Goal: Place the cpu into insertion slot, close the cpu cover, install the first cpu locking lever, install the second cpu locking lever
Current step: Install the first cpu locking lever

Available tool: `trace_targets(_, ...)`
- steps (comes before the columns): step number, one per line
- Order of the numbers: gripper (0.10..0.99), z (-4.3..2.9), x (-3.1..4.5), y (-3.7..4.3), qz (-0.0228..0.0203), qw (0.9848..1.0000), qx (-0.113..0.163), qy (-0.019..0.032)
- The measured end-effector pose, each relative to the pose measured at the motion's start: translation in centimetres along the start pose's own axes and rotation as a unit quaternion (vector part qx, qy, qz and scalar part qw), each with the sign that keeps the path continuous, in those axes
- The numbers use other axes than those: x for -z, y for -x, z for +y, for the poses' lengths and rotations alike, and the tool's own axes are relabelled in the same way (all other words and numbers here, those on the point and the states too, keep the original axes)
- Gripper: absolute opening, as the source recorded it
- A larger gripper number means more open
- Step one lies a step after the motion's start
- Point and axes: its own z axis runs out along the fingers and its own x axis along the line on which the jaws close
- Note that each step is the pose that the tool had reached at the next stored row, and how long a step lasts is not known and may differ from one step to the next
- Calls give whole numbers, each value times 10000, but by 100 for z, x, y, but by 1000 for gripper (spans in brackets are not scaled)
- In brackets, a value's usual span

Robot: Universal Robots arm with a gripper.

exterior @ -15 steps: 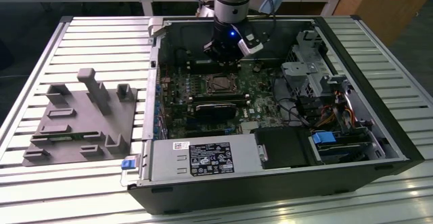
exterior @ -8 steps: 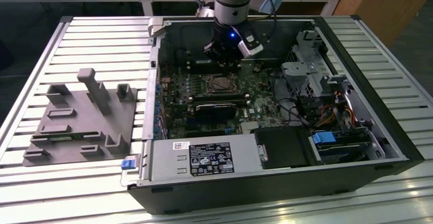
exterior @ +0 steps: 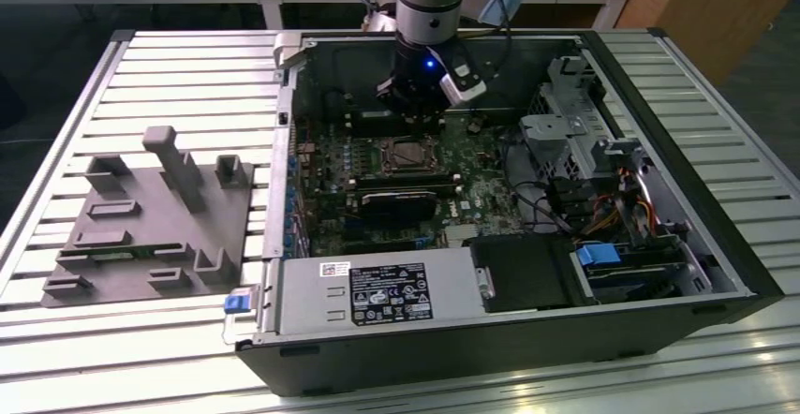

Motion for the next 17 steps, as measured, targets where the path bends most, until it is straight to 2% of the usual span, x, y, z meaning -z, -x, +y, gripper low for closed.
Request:
trace_targets(5, 106, 1, -17, 0, 2, 10000, 1, -46)
trace_targets(13, 106, 3, 2, 1, 1, 10000, 1, -46)
trace_targets(17, 106, 2, -8, 2, 3, 9999, 3, -111)
